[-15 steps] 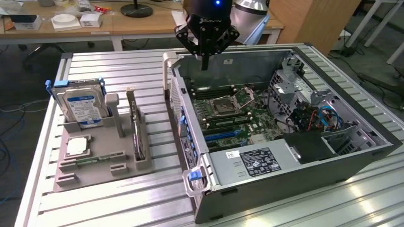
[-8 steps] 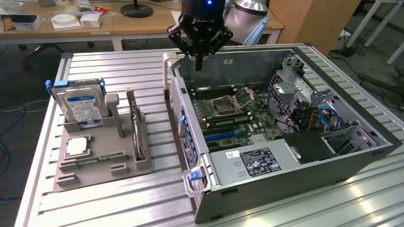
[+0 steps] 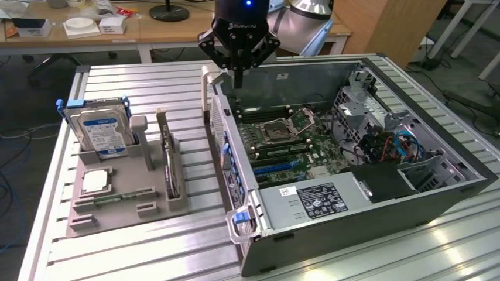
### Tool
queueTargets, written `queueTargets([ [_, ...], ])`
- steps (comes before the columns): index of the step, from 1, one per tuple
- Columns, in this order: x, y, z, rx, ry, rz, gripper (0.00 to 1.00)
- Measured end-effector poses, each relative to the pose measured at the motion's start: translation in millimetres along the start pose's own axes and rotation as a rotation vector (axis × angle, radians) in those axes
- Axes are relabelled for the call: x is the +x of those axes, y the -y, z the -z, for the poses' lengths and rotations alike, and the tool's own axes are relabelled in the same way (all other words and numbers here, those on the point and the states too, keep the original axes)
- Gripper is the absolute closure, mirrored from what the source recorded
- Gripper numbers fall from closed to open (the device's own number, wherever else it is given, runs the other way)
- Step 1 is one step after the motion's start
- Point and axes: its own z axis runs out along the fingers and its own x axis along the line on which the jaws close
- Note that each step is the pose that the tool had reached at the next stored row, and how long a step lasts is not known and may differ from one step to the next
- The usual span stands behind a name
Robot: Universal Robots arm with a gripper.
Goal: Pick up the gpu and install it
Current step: 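Reach for the gpu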
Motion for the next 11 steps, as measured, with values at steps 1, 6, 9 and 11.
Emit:
queueTargets([
  [1,1.5,0.1,0.1,0.0000,-0.0001,0.000,0.90],
  [6,11.6,0.9,0.3,0.0001,-0.0001,0.000,0.90],
  [9,19.7,1.5,0.4,0.0000,0.0000,0.000,0.90],
  [11,27.0,2.0,0.6,0.0000,0.0000,0.000,0.90],
])
